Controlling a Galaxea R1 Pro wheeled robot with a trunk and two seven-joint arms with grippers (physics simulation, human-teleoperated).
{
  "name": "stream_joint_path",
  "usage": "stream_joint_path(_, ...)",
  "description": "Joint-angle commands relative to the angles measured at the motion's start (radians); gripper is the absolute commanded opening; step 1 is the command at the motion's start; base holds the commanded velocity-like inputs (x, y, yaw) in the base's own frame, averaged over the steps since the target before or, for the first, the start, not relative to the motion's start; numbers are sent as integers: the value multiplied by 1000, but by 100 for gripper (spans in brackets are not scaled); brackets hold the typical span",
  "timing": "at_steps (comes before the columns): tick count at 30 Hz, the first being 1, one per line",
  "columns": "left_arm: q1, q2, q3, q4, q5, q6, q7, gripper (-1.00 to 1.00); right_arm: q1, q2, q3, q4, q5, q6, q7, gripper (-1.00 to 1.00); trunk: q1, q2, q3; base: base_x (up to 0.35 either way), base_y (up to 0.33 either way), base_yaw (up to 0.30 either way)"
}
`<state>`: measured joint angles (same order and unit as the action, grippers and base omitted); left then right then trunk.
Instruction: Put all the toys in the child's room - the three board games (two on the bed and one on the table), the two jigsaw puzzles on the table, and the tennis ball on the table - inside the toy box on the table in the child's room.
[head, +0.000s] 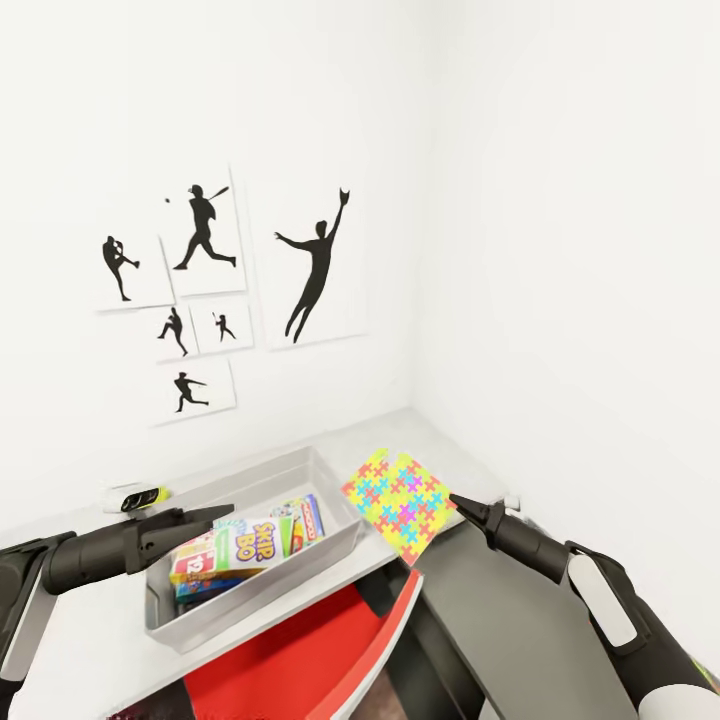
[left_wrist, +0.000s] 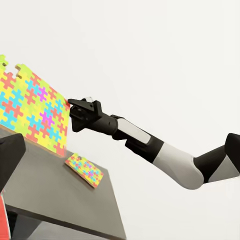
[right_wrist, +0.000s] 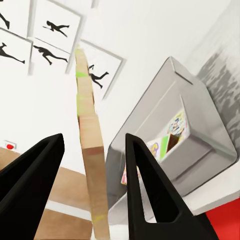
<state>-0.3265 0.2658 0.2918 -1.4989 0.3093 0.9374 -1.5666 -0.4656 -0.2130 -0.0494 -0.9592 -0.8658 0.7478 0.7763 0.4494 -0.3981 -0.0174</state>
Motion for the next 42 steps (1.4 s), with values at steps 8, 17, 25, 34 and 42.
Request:
stream_joint_path(8,-1,0,1,0,-1,11,-4,100,0,0,-1,0,-2,5,1,-100,1,-2,-2,0,0,274)
stream_joint_path(17,-1,0,1,0,-1,11,-4,100,-1,0,-1,0,-2,5,2,-100,1,-2,-2,7,66,222)
stream_joint_path(25,-1,1,1,0,-1,11,-4,100,-1,-2,-1,3,-2,5,3,-100,1,-2,-2,105,145,20)
stream_joint_path(34,-1,0,1,0,-1,11,-4,100,-1,-3,-2,4,-2,5,4,-100,1,-2,-2,167,52,1)
stream_joint_path(42,-1,0,1,0,-1,11,-4,100,-1,-2,-1,5,-2,4,5,-100,1,-2,-2,112,6,0)
